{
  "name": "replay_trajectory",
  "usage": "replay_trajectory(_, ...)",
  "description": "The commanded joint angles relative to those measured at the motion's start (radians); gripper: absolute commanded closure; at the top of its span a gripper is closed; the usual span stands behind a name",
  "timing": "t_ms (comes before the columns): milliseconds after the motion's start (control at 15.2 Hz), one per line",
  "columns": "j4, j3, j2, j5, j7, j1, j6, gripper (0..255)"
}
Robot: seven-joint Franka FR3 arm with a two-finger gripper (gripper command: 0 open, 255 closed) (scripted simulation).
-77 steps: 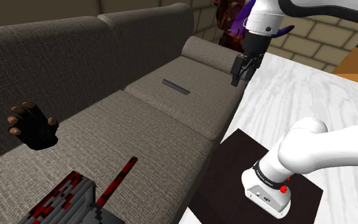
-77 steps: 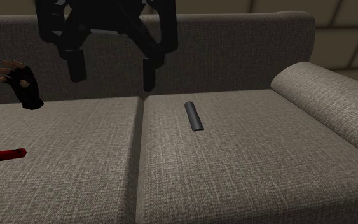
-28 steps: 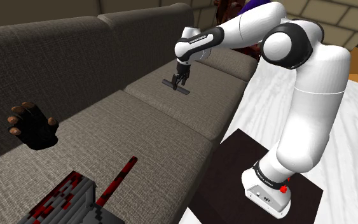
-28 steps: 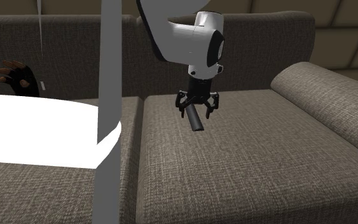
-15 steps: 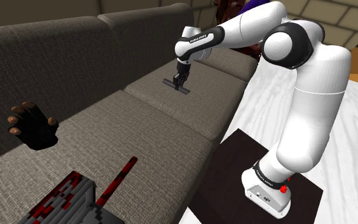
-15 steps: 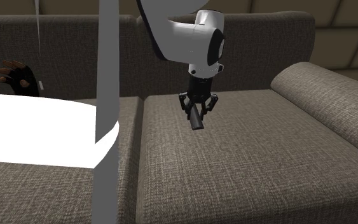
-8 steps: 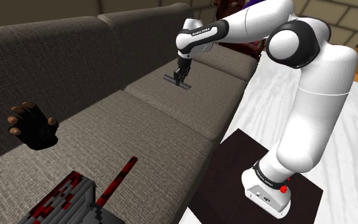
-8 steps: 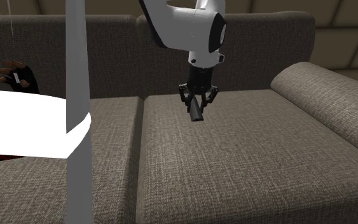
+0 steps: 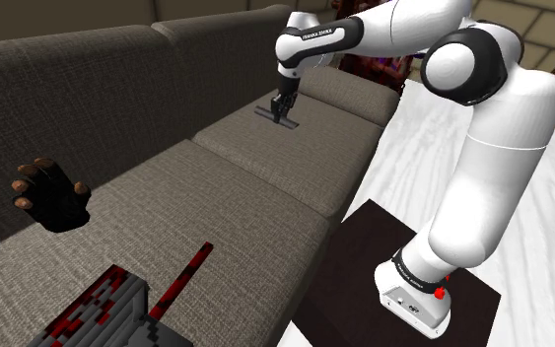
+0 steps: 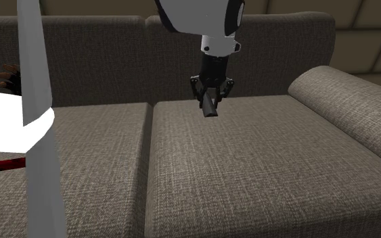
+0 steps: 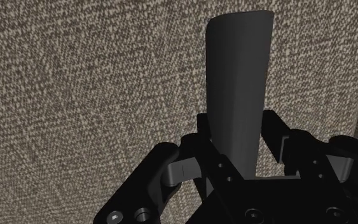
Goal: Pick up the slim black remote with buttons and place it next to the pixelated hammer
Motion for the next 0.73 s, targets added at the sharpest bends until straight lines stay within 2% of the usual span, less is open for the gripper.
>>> replay_trajectory(0, 0.015, -0.001, -0.008, -0.002, 0.002, 0.000, -0.023, 255)
replay_trajectory(264, 0.041, -0.002, -0.021, -0.005, 0.006, 0.000, -0.061, 255)
replay_trajectory(660, -0.227, 0.028, -0.214, -0.020, 0.089, 0.058, 0.021, 255)
